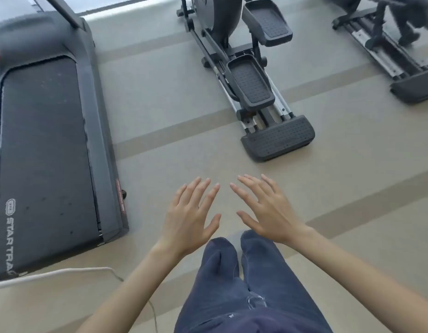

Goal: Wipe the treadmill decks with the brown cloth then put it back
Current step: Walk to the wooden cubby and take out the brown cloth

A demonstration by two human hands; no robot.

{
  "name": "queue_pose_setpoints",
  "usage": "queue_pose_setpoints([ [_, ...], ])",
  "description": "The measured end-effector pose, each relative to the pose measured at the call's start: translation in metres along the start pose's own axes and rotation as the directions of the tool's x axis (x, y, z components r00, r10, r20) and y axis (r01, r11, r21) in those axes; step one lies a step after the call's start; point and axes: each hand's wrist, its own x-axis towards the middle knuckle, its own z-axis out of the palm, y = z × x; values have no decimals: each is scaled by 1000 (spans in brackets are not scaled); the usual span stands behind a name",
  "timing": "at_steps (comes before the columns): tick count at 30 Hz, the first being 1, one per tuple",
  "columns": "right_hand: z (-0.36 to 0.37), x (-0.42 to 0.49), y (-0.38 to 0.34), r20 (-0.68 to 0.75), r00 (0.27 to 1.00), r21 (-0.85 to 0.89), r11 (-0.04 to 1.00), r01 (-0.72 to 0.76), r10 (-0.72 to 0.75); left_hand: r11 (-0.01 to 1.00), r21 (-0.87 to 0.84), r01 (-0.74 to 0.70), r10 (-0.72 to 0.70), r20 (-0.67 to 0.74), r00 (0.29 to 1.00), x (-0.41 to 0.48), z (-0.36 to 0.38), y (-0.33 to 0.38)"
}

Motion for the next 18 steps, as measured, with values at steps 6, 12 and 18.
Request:
queue_pose_setpoints([
  [6, -8, -39, -1, -117, 989, -10, 995, -97, 95, 980, 34, -196, 195, 9, 981, 15, -3, 17],
  [12, -21, -93, -2, -248, 936, 1, 967, -256, 248, 923, 16, -385, 386, -26, 922, 24, -10, 48],
  [18, -14, -168, -16, -262, 859, 10, 892, -452, 439, 816, -16, -578, 578, 13, 816, 17, 0, 99],
])
